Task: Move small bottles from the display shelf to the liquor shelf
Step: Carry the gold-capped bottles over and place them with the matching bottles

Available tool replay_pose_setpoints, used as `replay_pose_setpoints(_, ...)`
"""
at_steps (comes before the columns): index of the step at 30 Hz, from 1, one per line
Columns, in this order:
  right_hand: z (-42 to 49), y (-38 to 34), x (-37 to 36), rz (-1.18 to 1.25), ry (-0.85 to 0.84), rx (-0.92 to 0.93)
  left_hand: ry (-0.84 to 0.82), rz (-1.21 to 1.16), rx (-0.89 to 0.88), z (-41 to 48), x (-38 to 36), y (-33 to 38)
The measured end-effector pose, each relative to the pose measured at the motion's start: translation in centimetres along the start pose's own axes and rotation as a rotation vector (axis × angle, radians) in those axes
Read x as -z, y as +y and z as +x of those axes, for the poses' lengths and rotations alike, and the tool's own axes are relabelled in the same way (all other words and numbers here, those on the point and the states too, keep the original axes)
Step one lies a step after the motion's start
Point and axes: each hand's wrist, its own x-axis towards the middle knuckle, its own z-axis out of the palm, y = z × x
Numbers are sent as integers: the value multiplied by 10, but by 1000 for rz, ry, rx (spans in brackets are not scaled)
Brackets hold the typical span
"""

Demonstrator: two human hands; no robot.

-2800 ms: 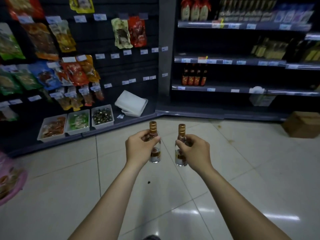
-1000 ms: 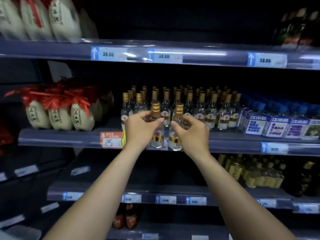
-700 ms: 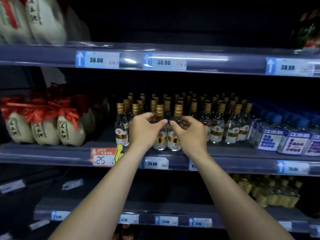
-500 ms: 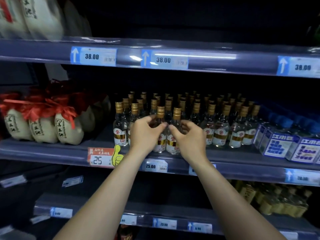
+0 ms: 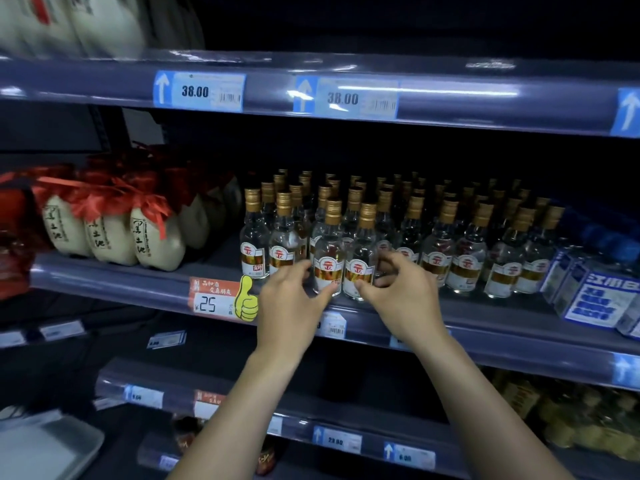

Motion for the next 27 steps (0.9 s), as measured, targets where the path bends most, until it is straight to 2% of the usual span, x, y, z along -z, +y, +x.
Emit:
replay_pose_setpoints(9, 18, -10, -15, 2, -65, 38, 90, -5, 46, 14, -3, -8)
replay_pose_setpoints(20, 21, -10, -15, -31, -86, 55, 141, -35, -25, 12, -6, -15)
replay_pose_setpoints(27, -7, -11, -8, -22, 16, 152, 175, -3, -92, -17, 9, -9)
